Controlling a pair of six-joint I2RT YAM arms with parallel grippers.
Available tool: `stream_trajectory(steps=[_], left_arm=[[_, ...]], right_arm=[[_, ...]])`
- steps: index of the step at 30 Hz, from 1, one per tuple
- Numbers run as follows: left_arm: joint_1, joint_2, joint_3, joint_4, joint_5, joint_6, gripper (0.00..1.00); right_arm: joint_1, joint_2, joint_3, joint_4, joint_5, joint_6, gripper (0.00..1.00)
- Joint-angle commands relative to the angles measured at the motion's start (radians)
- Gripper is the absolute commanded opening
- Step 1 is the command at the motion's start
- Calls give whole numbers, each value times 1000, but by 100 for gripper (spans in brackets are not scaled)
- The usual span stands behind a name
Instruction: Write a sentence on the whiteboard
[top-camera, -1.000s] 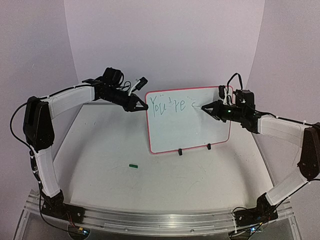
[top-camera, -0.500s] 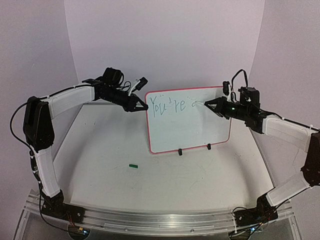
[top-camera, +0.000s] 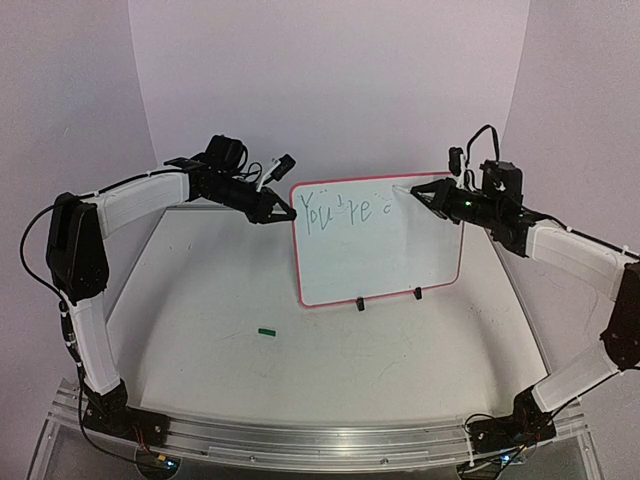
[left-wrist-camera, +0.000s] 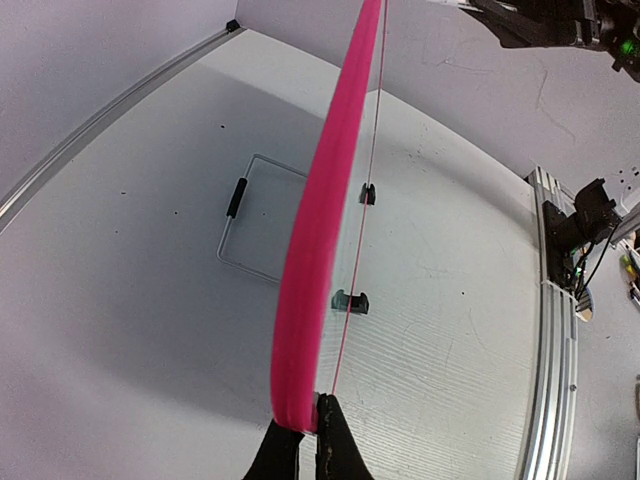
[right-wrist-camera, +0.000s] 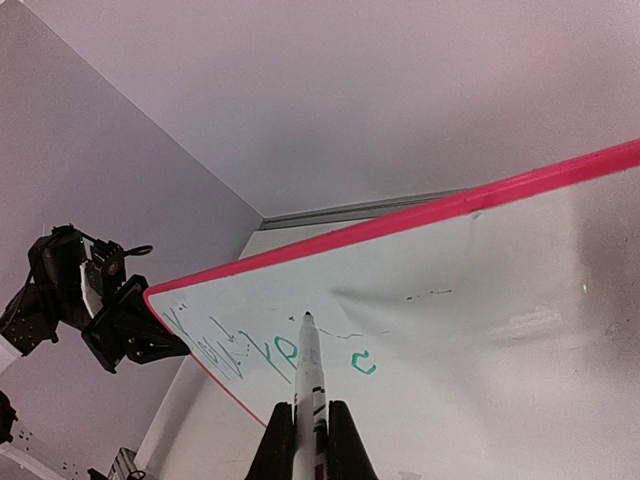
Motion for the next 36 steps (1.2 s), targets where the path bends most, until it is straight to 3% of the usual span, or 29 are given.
stream_trajectory(steps=[1,23,36], left_arm=[[-13,12,3,-43,-52,44,0],[-13,22,16,-44,-45,47,0],[-14,26,16,-43,-44,42,0]], right_arm=[[-12,37,64,13,6,-7,0],[-31,31,-99,13,-36,24,0],[-30,11,-44,48,-8,52,0]])
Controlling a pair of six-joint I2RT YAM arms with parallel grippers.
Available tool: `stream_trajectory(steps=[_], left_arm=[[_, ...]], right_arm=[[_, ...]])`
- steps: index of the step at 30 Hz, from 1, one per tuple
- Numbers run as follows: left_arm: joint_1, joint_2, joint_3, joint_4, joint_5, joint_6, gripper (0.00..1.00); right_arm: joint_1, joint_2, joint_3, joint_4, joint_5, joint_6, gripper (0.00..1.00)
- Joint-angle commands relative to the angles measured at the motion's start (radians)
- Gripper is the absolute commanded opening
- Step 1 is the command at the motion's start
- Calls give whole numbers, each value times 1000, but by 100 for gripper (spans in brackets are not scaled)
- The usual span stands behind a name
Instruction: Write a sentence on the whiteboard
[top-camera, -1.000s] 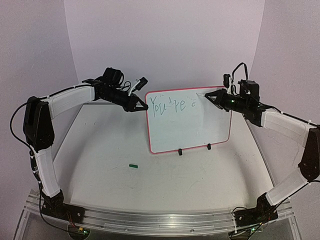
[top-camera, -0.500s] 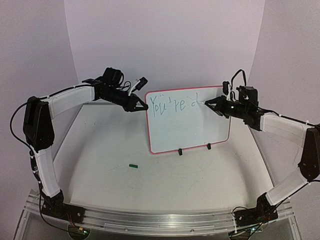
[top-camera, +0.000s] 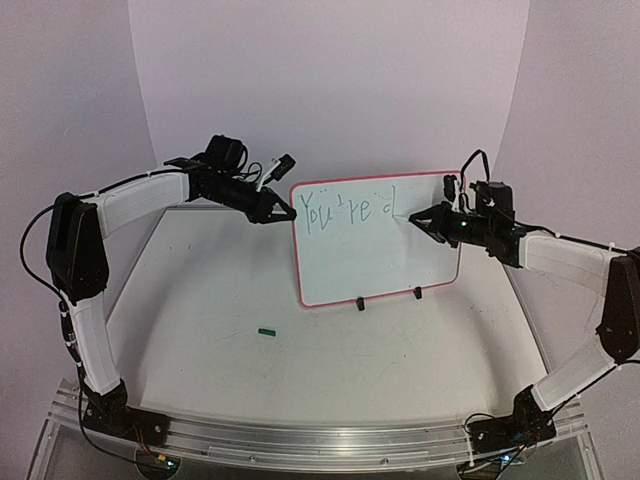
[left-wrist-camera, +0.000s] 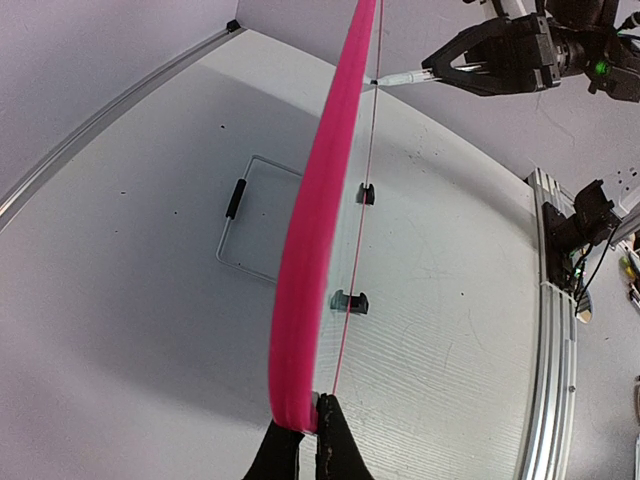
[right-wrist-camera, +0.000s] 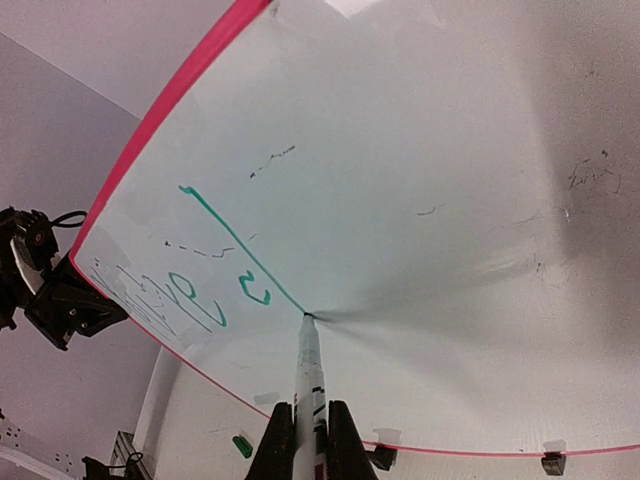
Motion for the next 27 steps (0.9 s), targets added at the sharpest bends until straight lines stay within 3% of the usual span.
stream_trajectory(steps=[1,17,27], left_arm=[[-13,27,16,-42,-45,45,0],[-13,27,12,-41,-43,49,0],[-13,28,12,-41,-42,51,0]], right_arm=[[-5,-34,59,57,31,19,0],[-5,-65,31,70,116,27,0],[-6,-43,8,64,70,34,0]])
